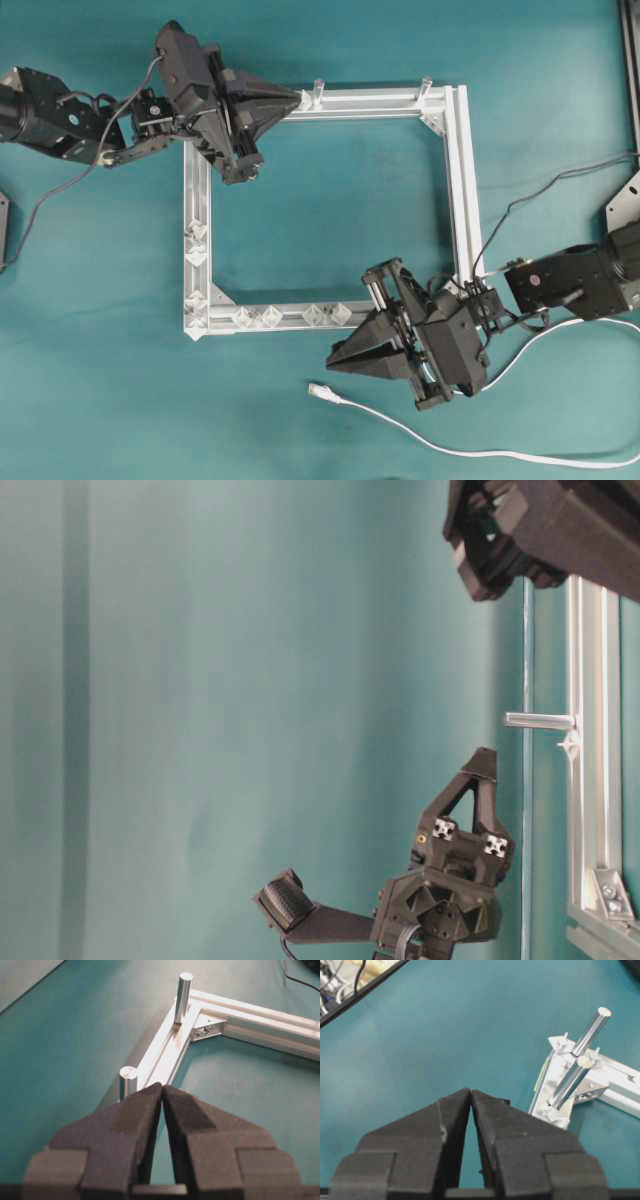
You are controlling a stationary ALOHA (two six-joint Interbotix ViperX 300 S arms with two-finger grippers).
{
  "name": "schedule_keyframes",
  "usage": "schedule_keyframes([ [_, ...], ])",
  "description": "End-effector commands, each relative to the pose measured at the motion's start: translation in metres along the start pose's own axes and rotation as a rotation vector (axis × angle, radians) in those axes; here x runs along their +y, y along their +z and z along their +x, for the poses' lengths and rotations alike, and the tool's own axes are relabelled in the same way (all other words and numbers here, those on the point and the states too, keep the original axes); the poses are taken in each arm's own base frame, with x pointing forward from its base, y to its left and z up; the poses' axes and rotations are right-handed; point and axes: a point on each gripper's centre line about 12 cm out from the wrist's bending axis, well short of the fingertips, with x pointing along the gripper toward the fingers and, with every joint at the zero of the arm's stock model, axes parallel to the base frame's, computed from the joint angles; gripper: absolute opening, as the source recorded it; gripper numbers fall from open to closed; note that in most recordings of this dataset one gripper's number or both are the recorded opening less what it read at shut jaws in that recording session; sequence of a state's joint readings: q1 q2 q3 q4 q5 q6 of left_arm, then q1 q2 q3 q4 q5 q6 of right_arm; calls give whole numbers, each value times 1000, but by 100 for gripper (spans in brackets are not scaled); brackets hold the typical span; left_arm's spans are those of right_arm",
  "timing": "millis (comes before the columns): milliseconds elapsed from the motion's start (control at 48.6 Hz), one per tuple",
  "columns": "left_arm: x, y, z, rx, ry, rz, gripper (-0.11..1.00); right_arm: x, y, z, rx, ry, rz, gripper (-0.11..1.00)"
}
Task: Move the cable alternately left and right between 8 closely spaced pins so it hooks onto each one.
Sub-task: 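Move the left arm aside and lower the right gripper to the white cable plug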
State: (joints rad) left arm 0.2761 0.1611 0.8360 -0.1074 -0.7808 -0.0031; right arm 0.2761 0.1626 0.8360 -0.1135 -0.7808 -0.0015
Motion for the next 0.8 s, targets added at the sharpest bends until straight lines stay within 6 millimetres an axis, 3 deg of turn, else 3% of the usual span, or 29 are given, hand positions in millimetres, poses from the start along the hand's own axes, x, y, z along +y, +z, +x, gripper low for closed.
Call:
schedule_keyframes([
  [0,-6,26,-1,-42,-32,27,15,-2,10,2,-32,-5,4,19],
  [41,-6,26,-2,-21,-32,29,12,-2,10,2,-23,-4,6,17],
  [103,-7,28,-4,25,-34,28,1,-2,11,2,-6,-5,14,4],
  [144,-7,29,-6,50,-34,26,0,-2,14,2,-1,-6,20,0],
  [412,-13,59,-33,65,-56,29,0,3,37,-1,115,-1,82,0],
  [638,-12,55,-54,159,-57,18,1,14,35,3,342,-16,215,0],
  [720,-13,55,-61,177,-61,21,7,19,34,4,400,-18,232,0],
  [782,-13,55,-65,187,-61,19,23,22,34,4,432,-18,239,0],
])
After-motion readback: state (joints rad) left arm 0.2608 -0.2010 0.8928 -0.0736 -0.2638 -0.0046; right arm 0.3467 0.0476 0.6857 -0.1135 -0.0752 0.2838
